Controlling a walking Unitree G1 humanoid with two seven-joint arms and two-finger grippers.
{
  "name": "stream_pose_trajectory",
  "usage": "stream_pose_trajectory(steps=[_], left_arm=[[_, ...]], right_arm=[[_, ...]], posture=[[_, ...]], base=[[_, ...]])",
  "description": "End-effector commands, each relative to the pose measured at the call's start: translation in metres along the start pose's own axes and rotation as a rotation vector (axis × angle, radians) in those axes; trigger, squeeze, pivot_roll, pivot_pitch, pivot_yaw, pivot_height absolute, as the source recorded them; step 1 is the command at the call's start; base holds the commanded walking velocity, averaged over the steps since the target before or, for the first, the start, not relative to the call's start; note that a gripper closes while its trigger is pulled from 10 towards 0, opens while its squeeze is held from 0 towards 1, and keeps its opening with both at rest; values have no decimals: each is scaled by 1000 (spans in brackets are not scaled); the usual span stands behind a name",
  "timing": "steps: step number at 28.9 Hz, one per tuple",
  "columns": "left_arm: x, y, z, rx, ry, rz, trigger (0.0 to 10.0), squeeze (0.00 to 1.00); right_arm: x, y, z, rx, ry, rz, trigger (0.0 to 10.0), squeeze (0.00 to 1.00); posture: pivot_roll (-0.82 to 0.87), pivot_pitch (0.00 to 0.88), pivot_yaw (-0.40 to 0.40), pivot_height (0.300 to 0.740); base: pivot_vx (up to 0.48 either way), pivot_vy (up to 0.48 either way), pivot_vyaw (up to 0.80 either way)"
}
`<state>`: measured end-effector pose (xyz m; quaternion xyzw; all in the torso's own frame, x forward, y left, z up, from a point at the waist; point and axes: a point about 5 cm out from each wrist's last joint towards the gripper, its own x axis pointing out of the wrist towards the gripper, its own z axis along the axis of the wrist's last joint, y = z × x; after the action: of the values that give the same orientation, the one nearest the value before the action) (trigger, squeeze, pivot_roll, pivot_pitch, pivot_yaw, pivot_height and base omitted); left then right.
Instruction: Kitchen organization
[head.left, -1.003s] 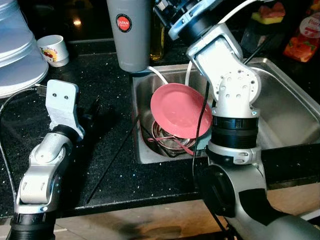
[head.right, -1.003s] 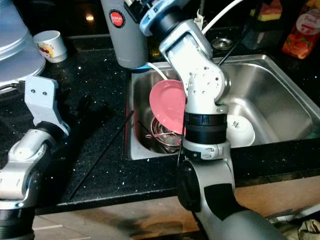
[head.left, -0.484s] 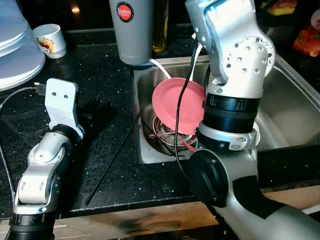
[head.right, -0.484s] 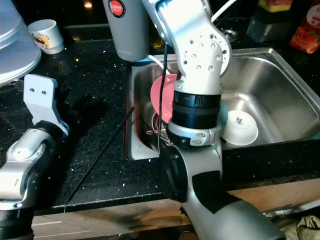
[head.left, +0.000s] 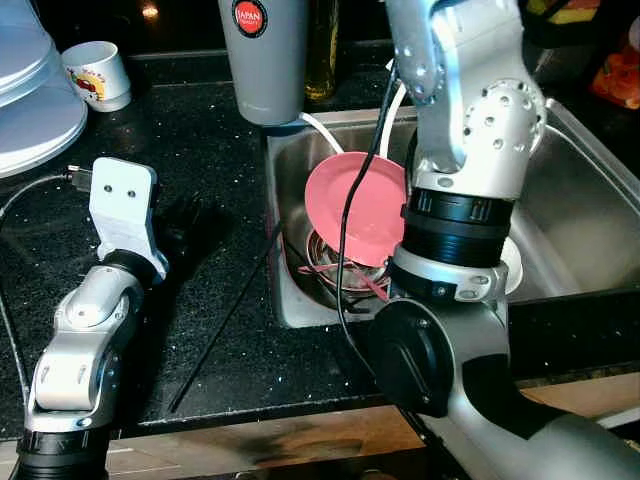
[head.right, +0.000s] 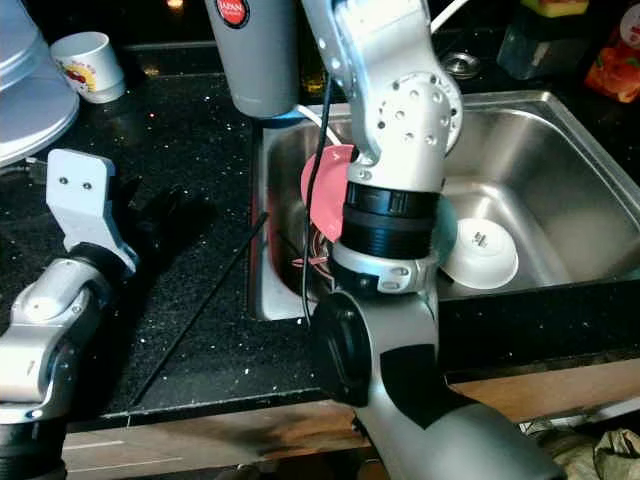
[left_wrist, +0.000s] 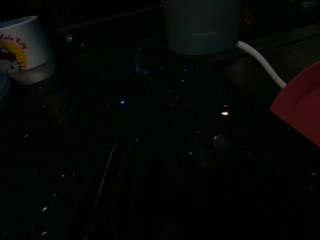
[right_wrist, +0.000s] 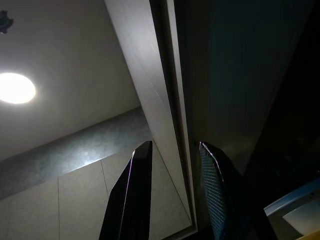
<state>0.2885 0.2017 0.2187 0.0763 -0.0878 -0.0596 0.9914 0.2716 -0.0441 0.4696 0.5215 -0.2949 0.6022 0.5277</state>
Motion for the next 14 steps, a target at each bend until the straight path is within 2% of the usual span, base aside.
stream_pose_trajectory(steps=[1,9,14], left_arm=[[-1,3,-2,-2,16,4,10000,0],[-3,4,-2,0,17,8,10000,0],[-3,2,-3,-3,19,6,10000,0]], right_arm=[[4,8,-4,11,3,37,10000,0],[1,12,-4,17,-8,28,10000,0],[-3,12,-10,-1,28,36,10000,0]], posture=[[20,159,2,740],[19,159,0,740],[17,159,-1,740]], base=[[0,0,0],[0,0,0],[0,0,0]])
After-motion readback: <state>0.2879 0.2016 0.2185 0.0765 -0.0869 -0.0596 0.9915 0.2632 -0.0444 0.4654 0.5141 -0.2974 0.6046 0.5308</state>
